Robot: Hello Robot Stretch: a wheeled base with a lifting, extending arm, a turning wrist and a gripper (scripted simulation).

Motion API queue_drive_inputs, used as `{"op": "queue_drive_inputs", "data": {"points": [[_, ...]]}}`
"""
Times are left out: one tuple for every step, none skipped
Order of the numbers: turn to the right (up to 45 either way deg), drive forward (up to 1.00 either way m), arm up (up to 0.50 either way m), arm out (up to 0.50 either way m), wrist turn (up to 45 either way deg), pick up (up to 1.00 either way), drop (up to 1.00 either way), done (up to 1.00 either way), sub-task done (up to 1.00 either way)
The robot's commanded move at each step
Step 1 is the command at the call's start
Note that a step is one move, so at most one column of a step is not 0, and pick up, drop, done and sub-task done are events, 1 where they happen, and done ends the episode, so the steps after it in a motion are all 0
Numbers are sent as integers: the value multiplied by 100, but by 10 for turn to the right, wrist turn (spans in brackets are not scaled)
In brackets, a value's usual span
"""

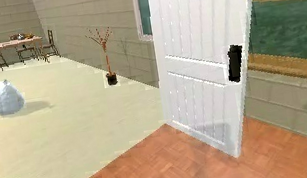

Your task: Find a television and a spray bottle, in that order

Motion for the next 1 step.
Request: {"op": "queue_drive_inputs", "data": {"points": [[0,40,0,0,0,0,0,0,0]]}}
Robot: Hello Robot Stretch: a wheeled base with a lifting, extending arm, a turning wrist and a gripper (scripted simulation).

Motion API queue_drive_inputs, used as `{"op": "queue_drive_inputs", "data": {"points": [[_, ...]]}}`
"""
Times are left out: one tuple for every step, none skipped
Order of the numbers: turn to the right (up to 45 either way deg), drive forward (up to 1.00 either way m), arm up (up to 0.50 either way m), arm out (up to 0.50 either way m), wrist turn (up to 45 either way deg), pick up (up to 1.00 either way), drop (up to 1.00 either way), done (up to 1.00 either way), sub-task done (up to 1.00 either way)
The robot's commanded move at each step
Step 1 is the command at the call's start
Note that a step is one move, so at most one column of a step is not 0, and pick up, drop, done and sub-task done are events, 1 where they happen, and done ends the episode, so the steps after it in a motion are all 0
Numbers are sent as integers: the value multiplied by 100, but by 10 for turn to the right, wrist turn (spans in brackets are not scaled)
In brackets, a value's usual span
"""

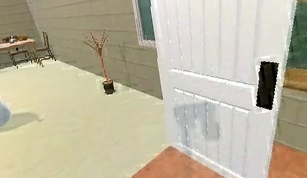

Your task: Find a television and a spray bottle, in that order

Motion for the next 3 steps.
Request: {"op": "queue_drive_inputs", "data": {"points": [[-390,0,0,0,0,0,0,0,0],[0,100,0,0,0,0,0,0,0],[-30,0,0,0,0,0,0,0,0]]}}
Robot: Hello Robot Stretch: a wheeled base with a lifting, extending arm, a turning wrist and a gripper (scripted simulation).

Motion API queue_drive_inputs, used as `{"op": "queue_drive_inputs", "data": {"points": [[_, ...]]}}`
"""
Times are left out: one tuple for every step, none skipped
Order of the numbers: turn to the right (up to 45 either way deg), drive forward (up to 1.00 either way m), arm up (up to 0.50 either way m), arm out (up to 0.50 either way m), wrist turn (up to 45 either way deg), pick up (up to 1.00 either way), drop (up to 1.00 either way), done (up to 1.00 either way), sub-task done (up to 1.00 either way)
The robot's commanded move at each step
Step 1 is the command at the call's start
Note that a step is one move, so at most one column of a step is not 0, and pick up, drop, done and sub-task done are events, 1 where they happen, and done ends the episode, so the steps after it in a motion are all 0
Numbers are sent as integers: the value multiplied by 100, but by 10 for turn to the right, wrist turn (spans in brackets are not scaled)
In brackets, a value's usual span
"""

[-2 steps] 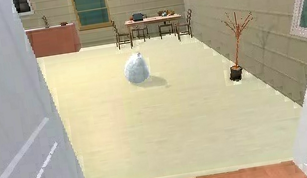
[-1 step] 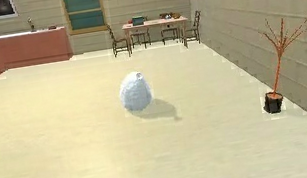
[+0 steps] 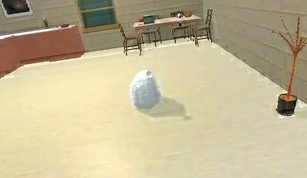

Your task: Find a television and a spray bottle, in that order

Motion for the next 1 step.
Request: {"op": "queue_drive_inputs", "data": {"points": [[0,50,0,0,0,0,0,0,0]]}}
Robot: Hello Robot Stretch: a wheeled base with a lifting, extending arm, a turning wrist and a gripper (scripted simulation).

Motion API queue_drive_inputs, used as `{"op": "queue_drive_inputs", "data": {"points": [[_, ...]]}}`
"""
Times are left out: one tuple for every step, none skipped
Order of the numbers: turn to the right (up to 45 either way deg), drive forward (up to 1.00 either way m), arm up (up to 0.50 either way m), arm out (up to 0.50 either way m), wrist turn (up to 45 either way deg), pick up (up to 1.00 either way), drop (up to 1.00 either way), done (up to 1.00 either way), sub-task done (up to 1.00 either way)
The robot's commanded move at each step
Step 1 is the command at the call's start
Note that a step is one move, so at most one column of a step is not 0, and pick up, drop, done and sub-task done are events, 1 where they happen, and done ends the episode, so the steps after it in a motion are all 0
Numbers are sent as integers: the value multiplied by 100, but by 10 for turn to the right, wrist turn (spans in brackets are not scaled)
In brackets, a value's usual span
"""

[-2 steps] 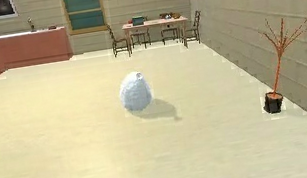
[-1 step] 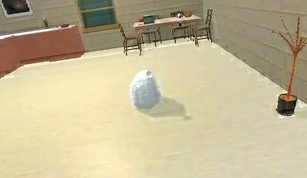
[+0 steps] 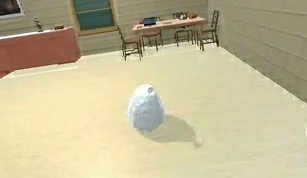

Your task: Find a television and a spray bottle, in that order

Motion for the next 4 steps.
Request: {"op": "queue_drive_inputs", "data": {"points": [[-360,0,0,0,0,0,0,0,0],[0,100,0,0,0,0,0,0,0],[0,100,0,0,0,0,0,0,0],[-30,0,0,0,0,0,0,0,0]]}}
